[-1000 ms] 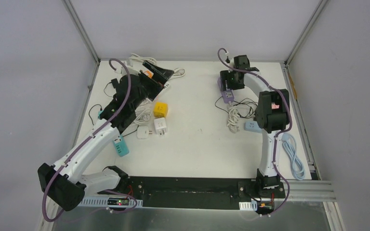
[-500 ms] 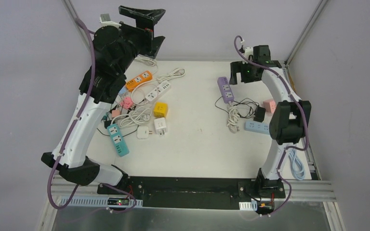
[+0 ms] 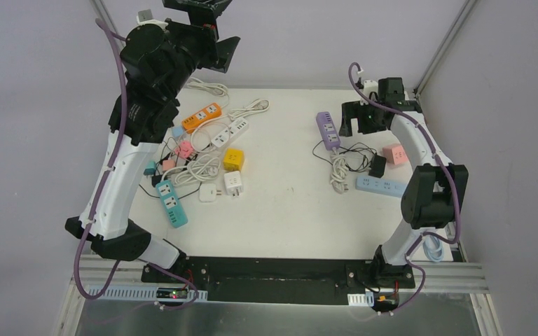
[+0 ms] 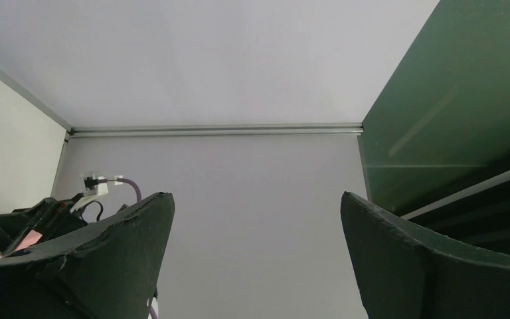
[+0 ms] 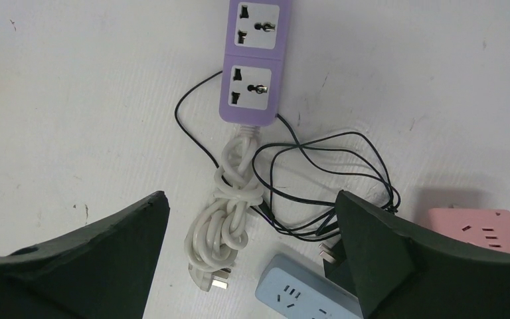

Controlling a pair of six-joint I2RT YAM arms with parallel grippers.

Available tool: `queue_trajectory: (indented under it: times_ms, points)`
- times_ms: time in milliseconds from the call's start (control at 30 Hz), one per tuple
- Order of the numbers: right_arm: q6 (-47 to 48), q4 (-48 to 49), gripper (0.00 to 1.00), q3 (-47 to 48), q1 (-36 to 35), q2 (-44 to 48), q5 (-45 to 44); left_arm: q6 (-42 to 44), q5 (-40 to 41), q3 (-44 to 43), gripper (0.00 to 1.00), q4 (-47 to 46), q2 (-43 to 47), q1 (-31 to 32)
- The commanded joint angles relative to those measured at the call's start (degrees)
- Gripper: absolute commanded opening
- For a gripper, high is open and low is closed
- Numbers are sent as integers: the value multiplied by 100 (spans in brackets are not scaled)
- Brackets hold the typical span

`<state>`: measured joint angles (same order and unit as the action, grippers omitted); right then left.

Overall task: Pull the plug off the socket
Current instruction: Place the socket at the center of the board, then reset both arms

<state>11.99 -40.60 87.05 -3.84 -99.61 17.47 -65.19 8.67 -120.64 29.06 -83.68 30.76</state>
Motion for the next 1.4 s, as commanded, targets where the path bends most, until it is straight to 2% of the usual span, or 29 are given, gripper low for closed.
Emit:
queue_trajectory:
  times_ms: [0, 200, 267, 333, 467, 600, 700, 900, 1033, 1233, 1367]
  points:
    - [-7, 75, 100, -13, 143, 412, 200, 2, -108, -354, 99, 25, -51, 59]
    - [18, -91, 100, 91, 261, 603, 384, 456, -270, -525, 99, 15, -78, 202]
    - [78, -255, 100, 266, 349, 686, 375, 783, -341, -299, 99, -4, 42, 202]
    - [158, -541, 100, 548, 487, 784, 353, 1326, -463, 125, 99, -62, 261, 202]
    - [52, -934, 100, 996, 975, 1034, 321, 2247, -721, 1571, 99, -286, 983, 194]
    - [-83, -1282, 100, 1431, 1626, 1267, 1126, 2963, -695, 2887, 99, -375, 1826, 185]
    - [-187, -1369, 100, 1712, 2041, 1427, 1555, 3546, -574, 3380, 99, -96, 2151, 184]
    - [-535, -1434, 100, 2022, 2719, 1650, 2250, 4427, 177, 2969, 99, 1409, 2052, 184]
    - [-726, -1414, 100, 2051, 2932, 1827, 2420, 4663, 624, 2602, 99, 2216, 2033, 184]
    - [-907, -1386, 100, 2130, 3046, 2069, 2461, 4429, 1095, 2425, 99, 2900, 2505, 184]
    - [-1600, -991, 100, 1828, 3047, 2356, 2170, 4099, 1073, 2406, 99, 3273, 2845, 184]
